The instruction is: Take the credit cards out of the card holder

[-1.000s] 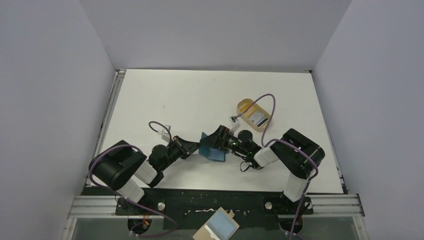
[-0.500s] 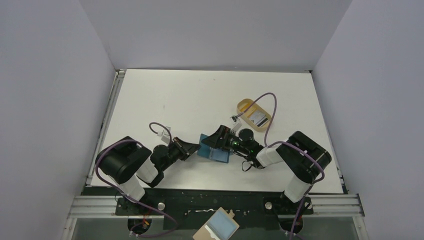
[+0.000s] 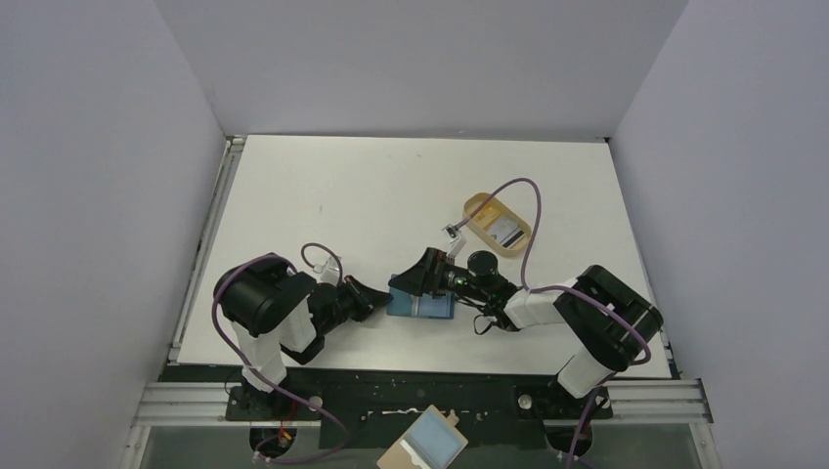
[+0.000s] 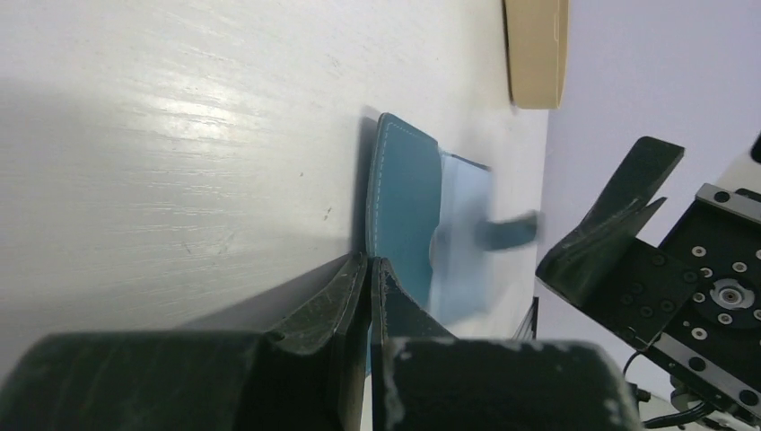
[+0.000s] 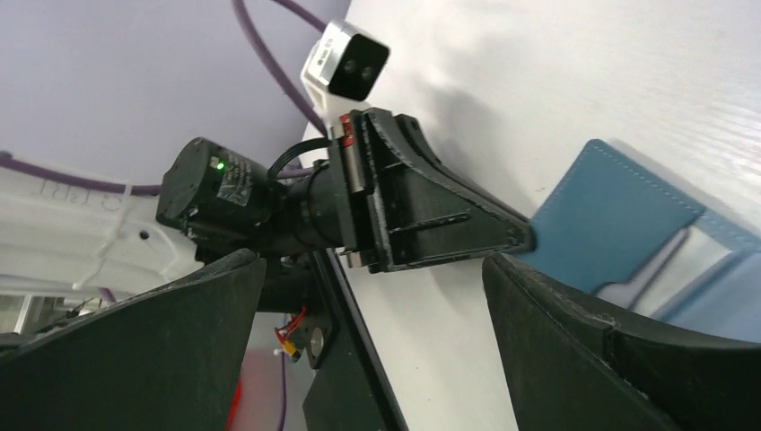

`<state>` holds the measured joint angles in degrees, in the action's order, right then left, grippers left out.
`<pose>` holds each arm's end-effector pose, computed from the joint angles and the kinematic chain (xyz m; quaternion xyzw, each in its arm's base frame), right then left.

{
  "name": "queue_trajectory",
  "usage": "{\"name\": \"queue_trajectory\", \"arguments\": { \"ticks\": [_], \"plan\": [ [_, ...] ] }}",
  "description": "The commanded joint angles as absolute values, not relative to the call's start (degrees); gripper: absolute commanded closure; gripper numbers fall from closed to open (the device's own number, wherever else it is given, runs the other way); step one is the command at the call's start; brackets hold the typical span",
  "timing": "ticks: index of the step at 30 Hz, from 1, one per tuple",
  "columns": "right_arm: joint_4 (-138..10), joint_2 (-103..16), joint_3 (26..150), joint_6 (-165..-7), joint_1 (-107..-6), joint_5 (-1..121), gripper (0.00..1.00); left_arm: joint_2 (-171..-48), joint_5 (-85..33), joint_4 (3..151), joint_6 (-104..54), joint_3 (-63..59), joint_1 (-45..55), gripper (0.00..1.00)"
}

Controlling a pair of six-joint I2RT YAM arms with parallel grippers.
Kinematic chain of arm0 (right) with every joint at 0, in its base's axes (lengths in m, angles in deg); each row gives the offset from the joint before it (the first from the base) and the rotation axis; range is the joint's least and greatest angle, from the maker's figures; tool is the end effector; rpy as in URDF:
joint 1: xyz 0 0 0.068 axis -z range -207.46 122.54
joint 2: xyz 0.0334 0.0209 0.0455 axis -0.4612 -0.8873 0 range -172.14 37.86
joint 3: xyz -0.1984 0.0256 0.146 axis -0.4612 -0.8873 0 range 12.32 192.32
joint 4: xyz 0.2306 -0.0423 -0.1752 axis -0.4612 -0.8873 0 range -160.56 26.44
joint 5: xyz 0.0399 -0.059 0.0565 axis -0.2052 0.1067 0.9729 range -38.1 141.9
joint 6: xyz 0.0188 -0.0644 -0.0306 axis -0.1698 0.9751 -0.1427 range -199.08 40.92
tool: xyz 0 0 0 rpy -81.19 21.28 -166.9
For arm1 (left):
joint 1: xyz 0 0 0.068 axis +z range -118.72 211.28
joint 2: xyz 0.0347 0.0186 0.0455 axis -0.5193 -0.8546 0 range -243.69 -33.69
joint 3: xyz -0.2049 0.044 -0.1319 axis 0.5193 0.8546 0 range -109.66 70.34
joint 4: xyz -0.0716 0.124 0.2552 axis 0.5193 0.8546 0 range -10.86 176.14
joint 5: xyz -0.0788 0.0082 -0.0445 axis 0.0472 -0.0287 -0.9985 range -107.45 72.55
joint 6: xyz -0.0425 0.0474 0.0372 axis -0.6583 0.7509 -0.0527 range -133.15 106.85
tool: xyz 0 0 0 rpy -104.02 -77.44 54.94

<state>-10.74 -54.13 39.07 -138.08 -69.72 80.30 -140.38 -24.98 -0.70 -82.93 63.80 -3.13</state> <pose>0.2203 0.2398 0.0963 -0.0420 0.7700 0.5907 0.2374 0.1810 -0.1339 0.0102 -0.2130 0.7916 -0.4830 0.3077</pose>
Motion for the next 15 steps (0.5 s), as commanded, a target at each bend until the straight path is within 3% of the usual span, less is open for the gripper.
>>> {"name": "queue_trajectory", "arguments": {
  "ticks": [1, 9, 15],
  "plan": [
    [-3.5, -54.2, 41.4, -137.2, -71.2, 82.9, 0.01, -140.1, -24.7, -1.1, -81.5, 63.0, -3.2, 1.00],
    [-4.9, -55.3, 39.5, -136.5, -71.9, 80.3, 0.01, -139.2, -24.4, -1.1, -81.4, 63.6, -3.1, 1.00],
    [-19.5, -47.7, 37.7, -131.6, -70.8, 71.3, 0.01, -139.7, -24.3, -1.1, -81.3, 63.8, -3.1, 1.00]
  ]
}}
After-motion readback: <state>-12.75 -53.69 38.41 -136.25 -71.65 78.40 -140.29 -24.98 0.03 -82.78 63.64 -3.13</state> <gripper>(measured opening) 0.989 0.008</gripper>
